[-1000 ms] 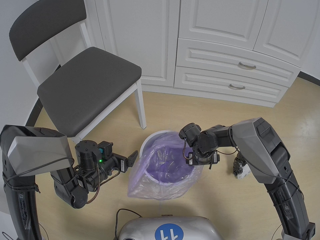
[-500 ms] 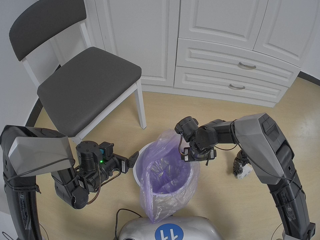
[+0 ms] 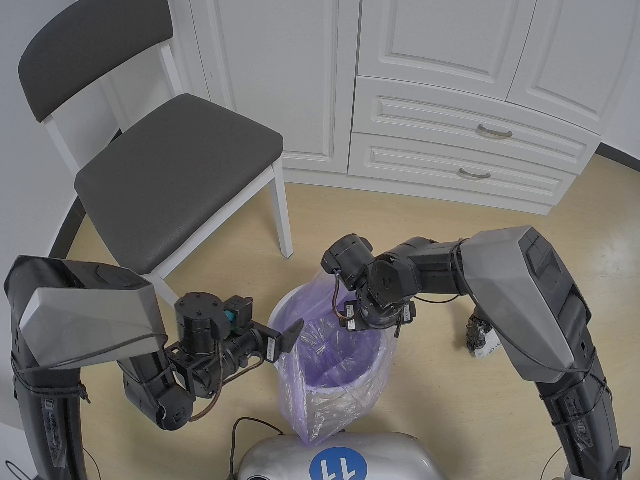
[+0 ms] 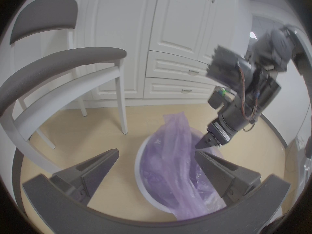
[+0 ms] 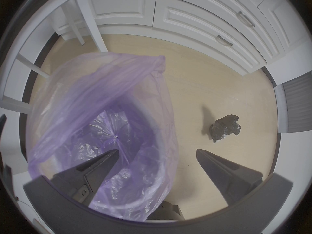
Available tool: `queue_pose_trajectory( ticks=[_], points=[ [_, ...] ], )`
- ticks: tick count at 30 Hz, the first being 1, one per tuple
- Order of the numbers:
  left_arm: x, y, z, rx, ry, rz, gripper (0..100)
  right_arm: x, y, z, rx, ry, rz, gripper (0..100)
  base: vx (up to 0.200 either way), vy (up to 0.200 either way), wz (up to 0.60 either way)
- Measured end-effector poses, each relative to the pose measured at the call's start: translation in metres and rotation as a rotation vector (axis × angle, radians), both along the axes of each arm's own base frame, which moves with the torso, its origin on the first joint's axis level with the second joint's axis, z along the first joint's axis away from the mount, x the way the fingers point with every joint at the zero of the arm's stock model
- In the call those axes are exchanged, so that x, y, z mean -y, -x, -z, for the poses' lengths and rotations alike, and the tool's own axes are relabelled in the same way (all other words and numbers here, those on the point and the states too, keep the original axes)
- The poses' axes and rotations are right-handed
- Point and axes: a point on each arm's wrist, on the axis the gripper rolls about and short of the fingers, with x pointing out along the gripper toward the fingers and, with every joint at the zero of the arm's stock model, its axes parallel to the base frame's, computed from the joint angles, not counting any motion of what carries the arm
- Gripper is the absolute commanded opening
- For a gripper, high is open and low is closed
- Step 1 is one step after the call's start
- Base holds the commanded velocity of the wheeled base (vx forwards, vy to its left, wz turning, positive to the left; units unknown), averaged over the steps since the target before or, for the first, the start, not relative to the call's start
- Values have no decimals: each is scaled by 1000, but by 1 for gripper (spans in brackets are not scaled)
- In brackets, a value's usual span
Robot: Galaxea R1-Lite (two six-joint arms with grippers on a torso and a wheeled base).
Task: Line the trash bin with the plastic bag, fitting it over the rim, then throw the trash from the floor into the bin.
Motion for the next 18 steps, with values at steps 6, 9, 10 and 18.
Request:
queue_pose_trajectory(
  ticks=[6,9,10,18],
  points=[
    [19,3,8,-45,-169,16,100,-6,6,-11,19,-9,-13,100,0,0,0],
    [29,-2,8,-46,-222,10,100,-4,10,-20,36,-11,-6,100,0,0,0],
    [32,-4,8,-44,-232,9,100,-2,10,-22,40,-8,0,100,0,0,0],
    [47,-14,14,-43,-357,-39,100,20,30,-34,56,21,17,100,0,0,0]
  ],
)
